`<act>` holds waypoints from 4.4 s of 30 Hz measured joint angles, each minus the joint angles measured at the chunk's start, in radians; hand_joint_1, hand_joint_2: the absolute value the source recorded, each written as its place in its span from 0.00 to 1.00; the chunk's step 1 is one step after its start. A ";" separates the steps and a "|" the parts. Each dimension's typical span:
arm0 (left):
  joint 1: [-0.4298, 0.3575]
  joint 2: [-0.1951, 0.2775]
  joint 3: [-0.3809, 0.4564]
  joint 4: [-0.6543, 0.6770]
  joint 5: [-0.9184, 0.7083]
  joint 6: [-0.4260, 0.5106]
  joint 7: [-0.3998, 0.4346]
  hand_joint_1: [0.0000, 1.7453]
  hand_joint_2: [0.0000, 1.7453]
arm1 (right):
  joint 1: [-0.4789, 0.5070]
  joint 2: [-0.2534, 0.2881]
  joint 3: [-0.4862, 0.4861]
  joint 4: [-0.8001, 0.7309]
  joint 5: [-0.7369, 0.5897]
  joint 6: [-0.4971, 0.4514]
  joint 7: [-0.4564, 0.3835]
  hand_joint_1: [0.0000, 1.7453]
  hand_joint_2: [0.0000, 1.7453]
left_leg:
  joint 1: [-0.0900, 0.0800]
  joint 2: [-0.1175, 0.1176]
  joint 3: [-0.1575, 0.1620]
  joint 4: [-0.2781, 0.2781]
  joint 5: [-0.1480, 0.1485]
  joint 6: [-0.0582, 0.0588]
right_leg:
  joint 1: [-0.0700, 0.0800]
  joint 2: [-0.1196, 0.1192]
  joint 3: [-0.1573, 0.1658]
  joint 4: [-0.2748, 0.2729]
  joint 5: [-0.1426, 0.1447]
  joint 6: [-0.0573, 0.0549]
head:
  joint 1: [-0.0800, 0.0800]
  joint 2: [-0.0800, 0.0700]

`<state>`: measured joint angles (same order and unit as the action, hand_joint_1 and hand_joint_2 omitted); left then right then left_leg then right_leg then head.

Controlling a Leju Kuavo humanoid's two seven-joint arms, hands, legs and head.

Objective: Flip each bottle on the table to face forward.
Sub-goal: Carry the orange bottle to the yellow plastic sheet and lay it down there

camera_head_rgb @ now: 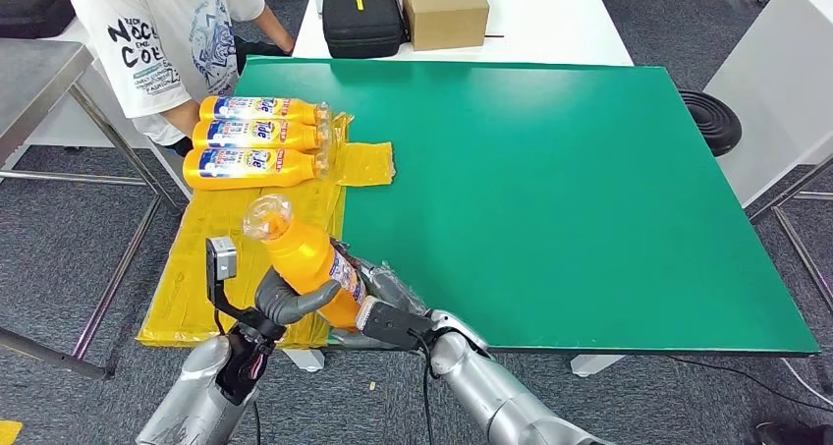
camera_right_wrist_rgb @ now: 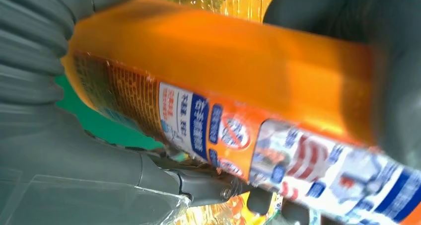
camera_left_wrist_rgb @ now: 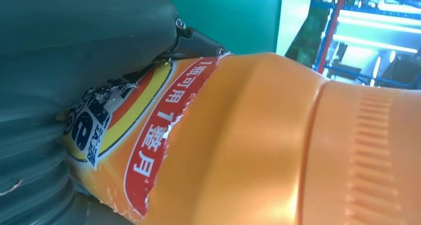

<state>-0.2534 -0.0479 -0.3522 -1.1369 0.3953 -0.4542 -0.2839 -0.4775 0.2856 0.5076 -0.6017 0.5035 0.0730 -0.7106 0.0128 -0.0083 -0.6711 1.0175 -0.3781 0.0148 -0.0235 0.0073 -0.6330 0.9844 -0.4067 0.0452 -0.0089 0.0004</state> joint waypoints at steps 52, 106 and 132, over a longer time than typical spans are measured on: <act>-0.595 0.546 -0.390 0.351 -1.228 -0.112 0.006 1.00 1.00 | 0.215 -0.140 -0.287 -0.474 0.028 -0.125 0.029 0.00 0.00 | 0.003 0.002 -0.001 0.000 0.002 -0.002 | 0.003 0.003 -0.001 0.001 0.001 -0.001 | 0.000 0.000; -0.609 0.290 -0.610 0.601 -0.982 0.098 0.078 0.00 1.00 | 0.179 -0.130 -0.322 -0.414 0.003 -0.144 0.014 0.00 0.00 | 0.002 -0.002 0.000 0.000 0.002 -0.002 | 0.002 -0.001 0.002 0.001 0.001 -0.001 | 0.000 0.000; -0.659 0.290 -0.667 0.621 -0.985 -0.028 0.020 0.00 1.00 | 0.162 -0.131 -0.321 -0.382 -0.022 -0.153 0.014 0.00 0.00 | 0.002 -0.002 0.000 0.000 0.002 -0.002 | 0.002 -0.001 0.002 0.001 0.001 -0.001 | 0.000 0.000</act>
<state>-0.9123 0.2421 -1.0188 -0.5158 -0.5896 -0.4822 -0.2638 -0.3151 0.1545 0.1864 -0.9839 0.4818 -0.0799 -0.6970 0.0152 -0.0101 -0.6707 1.0175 -0.3759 0.0132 -0.0212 0.0063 -0.6306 0.9851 -0.4057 0.0442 -0.0087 0.0004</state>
